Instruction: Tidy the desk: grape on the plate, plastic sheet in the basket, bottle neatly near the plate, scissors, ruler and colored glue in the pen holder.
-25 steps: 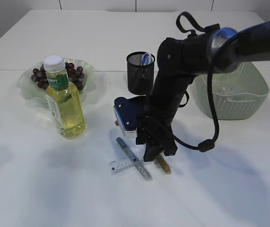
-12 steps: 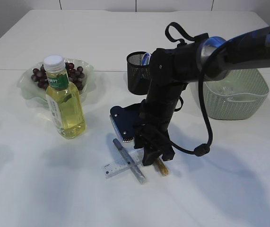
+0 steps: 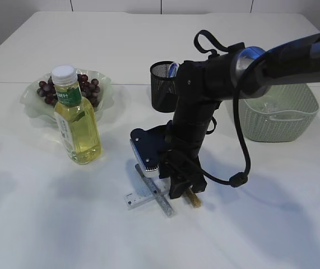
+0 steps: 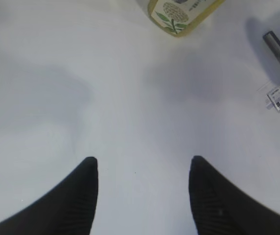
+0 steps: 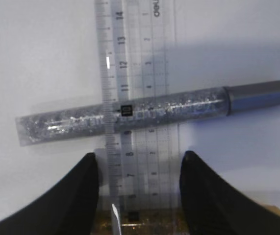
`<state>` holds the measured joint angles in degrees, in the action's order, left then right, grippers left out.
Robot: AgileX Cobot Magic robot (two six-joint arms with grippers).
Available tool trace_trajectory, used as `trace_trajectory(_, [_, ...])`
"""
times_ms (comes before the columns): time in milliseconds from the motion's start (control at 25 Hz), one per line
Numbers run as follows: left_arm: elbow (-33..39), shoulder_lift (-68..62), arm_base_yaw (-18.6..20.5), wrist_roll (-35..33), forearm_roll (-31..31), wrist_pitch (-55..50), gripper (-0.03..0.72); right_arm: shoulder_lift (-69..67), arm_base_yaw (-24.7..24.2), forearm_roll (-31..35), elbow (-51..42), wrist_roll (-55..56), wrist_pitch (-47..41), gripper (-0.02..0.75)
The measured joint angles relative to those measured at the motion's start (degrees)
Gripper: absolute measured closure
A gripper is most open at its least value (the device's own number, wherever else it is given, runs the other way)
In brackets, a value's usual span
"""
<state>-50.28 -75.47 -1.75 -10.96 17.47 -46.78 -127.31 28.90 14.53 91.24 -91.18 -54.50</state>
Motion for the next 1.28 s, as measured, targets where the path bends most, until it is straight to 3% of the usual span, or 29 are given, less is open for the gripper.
trace_trajectory(400, [0.0,0.0,0.0,0.0,0.0,0.0,0.256,-0.5,0.0,-0.2,0.6,0.0,0.0,0.319])
trace_trajectory(680, [0.0,0.0,0.0,0.0,0.0,0.0,0.256,-0.5,0.0,-0.5,0.6,0.1,0.1,0.431])
trace_trajectory(1040, [0.0,0.0,0.0,0.0,0.0,0.0,0.256,-0.5,0.0,-0.6,1.2,0.2,-1.9,0.438])
trace_trajectory(1280, [0.0,0.0,0.0,0.0,0.0,0.0,0.256,1.7,-1.4,4.8,1.7,0.2,-4.9,0.439])
